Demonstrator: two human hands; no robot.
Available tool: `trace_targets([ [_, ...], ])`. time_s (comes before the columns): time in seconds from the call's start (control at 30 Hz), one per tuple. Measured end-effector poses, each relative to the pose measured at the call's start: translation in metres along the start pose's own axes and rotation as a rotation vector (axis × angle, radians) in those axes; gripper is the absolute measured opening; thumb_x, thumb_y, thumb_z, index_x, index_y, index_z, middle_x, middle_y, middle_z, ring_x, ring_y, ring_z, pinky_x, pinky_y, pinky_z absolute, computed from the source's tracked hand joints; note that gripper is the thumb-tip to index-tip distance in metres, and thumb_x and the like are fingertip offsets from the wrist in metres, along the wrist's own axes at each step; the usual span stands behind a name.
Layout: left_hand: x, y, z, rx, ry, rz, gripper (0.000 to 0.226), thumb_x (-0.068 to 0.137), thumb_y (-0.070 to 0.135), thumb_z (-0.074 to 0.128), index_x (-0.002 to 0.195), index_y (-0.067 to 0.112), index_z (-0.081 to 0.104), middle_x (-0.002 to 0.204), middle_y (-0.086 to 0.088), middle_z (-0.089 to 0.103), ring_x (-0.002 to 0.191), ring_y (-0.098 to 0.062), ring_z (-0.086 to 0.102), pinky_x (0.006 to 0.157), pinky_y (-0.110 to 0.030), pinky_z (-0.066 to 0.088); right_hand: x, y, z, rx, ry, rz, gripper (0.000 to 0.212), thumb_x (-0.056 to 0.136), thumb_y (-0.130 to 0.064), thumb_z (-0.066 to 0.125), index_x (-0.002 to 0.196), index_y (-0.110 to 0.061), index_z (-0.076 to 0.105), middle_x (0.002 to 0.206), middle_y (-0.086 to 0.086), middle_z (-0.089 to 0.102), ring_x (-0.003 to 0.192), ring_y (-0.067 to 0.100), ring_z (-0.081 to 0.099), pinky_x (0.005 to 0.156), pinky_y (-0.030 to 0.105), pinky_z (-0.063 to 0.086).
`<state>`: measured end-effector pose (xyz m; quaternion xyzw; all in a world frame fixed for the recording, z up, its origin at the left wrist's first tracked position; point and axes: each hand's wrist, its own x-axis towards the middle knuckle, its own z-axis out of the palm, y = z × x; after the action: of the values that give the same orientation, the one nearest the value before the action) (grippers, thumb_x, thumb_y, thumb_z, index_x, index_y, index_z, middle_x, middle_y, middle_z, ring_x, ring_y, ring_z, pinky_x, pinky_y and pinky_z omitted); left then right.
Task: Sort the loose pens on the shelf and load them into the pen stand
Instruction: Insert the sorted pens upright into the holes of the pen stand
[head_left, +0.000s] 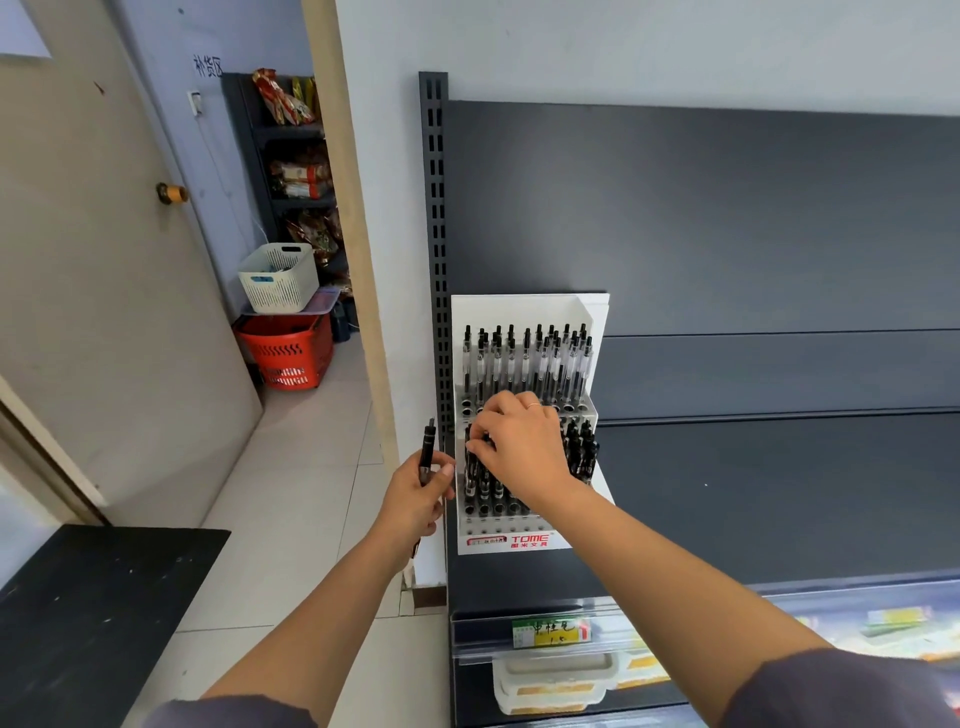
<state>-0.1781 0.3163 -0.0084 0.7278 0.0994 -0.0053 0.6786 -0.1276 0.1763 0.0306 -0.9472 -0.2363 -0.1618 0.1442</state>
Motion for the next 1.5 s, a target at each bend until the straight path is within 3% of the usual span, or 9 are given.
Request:
trace_targets([
  [0.17,-0.003,0.001,-0.002,-0.051,-0.028,-0.016,0.017,0.097,0.031,0.046,0.111,0.026,0.038,0.080,-0.004,0.049,0.047,-0.007,0.035,0.041,-0.018,0.025,0.003,-0.003,0.004,-0.022,-0.060,0.031,0.019,0.092,-0.035,0.054,0.101,-0.023,0.066,0.119,-0.006,0.053,0.117,0.023,0.039,0.093,0.038,0.029],
  [0.27,-0.004,0.000,-0.005,-0.054,-0.049,0.022,0.003,0.100,0.030,0.038,0.100,0.028,0.040,0.079,-0.001,0.052,0.041,-0.003,0.037,0.040,-0.017,0.024,0.002,-0.002,0.006,-0.010,-0.076,0.041,0.018,0.093,-0.035,0.054,0.101,-0.024,0.065,0.119,-0.006,0.054,0.118,0.022,0.040,0.096,0.039,0.029],
  [0.63,-0.001,0.003,0.004,0.003,-0.048,0.164,0.022,0.101,0.018,0.036,0.091,0.017,0.055,0.077,0.001,0.053,0.070,-0.010,0.049,0.063,-0.022,0.045,-0.002,-0.009,-0.016,0.359,-0.145,0.049,0.029,0.097,-0.027,0.051,0.119,-0.015,0.064,0.113,0.004,0.064,0.106,0.022,0.055,0.094,0.036,0.044],
  [0.77,-0.001,0.005,0.006,0.016,-0.081,0.192,0.025,0.101,0.020,0.035,0.096,0.016,0.059,0.078,0.002,0.054,0.074,-0.010,0.049,0.070,-0.023,0.042,-0.006,-0.012,-0.021,0.716,-0.149,0.174,0.025,0.095,-0.014,0.055,0.118,-0.007,0.064,0.089,0.002,0.067,0.068,-0.004,0.063,0.065,0.012,0.050],
  [0.87,-0.002,0.007,0.008,0.017,-0.091,0.207,0.023,0.101,0.019,0.037,0.097,0.018,0.060,0.083,0.005,0.059,0.079,-0.007,0.053,0.073,-0.020,0.042,-0.006,-0.011,-0.023,0.813,-0.147,0.242,0.013,0.095,-0.014,0.055,0.100,-0.012,0.066,0.082,-0.001,0.066,0.065,0.002,0.063,0.052,0.011,0.046],
  [1.0,0.001,0.009,0.007,0.080,-0.035,0.235,0.017,0.098,0.016,0.044,0.106,0.019,0.059,0.096,0.007,0.061,0.090,-0.004,0.054,0.079,-0.019,0.042,-0.006,-0.008,-0.027,0.659,-0.070,0.222,0.008,0.093,-0.018,0.055,0.090,-0.020,0.062,0.073,-0.009,0.062,0.072,0.010,0.064,0.065,0.025,0.056],
  [1.13,0.005,0.008,0.002,0.070,0.053,0.273,0.017,0.097,0.013,0.046,0.094,0.021,0.060,0.090,0.010,0.061,0.085,0.001,0.054,0.074,-0.015,0.041,-0.008,-0.005,-0.031,0.523,0.024,0.167,0.009,0.092,-0.019,0.055,0.093,-0.017,0.064,0.070,-0.016,0.057,0.065,0.002,0.055,0.066,0.024,0.052],
  [1.3,0.011,0.005,-0.001,0.105,0.038,0.275,0.014,0.096,0.013,0.048,0.096,0.017,0.061,0.089,0.008,0.062,0.084,0.000,0.054,0.072,-0.014,0.041,-0.014,-0.007,-0.026,0.428,0.013,0.114,0.015,0.093,-0.017,0.053,0.101,-0.009,0.064,0.080,-0.001,0.065,0.074,0.020,0.063,0.073,0.038,0.053],
  [1.5,0.010,0.003,-0.004,0.160,-0.012,0.294,0.015,0.096,0.012,0.048,0.095,0.018,0.061,0.090,0.009,0.062,0.088,-0.004,0.056,0.080,-0.016,0.043,-0.019,-0.012,-0.006,0.184,-0.066,0.034,0.019,0.093,-0.025,0.051,0.099,-0.016,0.066,0.092,0.000,0.064,0.089,0.020,0.056,0.069,0.031,0.047],
])
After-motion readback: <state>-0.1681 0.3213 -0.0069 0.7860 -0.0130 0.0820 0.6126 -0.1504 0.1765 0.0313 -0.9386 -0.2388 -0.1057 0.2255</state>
